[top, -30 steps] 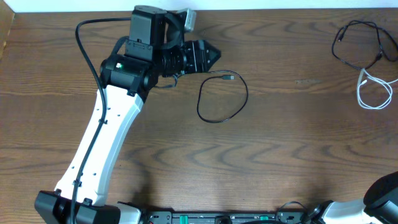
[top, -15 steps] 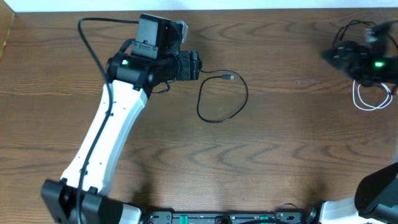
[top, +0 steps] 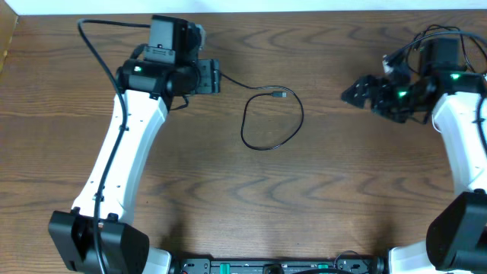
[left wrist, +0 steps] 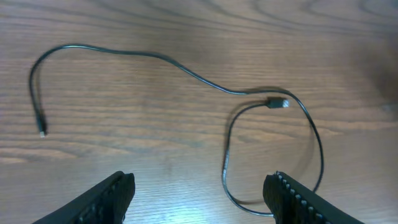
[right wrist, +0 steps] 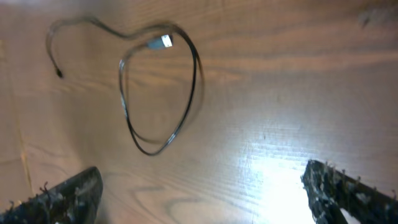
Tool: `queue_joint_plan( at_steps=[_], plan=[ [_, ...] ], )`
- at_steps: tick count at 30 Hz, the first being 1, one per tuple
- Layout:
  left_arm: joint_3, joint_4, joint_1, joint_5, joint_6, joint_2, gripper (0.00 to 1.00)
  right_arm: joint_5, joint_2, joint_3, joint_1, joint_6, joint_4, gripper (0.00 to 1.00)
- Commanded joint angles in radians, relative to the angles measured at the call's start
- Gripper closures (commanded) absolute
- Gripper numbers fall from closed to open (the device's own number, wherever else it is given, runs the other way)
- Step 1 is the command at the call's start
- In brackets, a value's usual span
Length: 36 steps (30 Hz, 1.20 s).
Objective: Untangle cables
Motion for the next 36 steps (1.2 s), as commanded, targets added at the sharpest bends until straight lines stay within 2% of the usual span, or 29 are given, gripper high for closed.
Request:
queue_joint_plan(
  at_steps=[1, 4, 10, 13, 19, 25, 36],
  plan=[
    [0.000, -0.011, 0.026, -0.017, 0.020, -0.003, 0.28, 0.043, -0.021, -0.056, 0.039, 0.060, 0.044, 0.01],
    [0.000, -0.015, 0.035, -0.018, 0.020, -0.003, 0.27, 0.045, -0.021, -0.109, 0.069, 0.105, 0.106, 0.01],
    [0.000, -0.020, 0.037, -0.018, 0.016, -0.003, 0.17, 0.062, -0.021, -0.195, 0.124, 0.182, 0.215, 0.01],
    [0.000, -0.020, 0.037, -0.017, 0.016, -0.003, 0.16, 0.074, -0.021, -0.221, 0.153, 0.213, 0.256, 0.01],
    [0.000, -0.021, 0.037, -0.018, 0.016, -0.003, 0.16, 0.196, -0.021, -0.291, 0.216, 0.367, 0.345, 0.01],
    [0.000, -0.021, 0.037, -0.018, 0.016, -0.003, 0.16, 0.196, -0.021, -0.394, 0.265, 0.478, 0.522, 0.01],
    [0.000, -0.024, 0.037, -0.017, 0.006, -0.003, 0.16, 0.213, 0.022, -0.488, 0.382, 0.639, 0.728, 0.02]
  ],
)
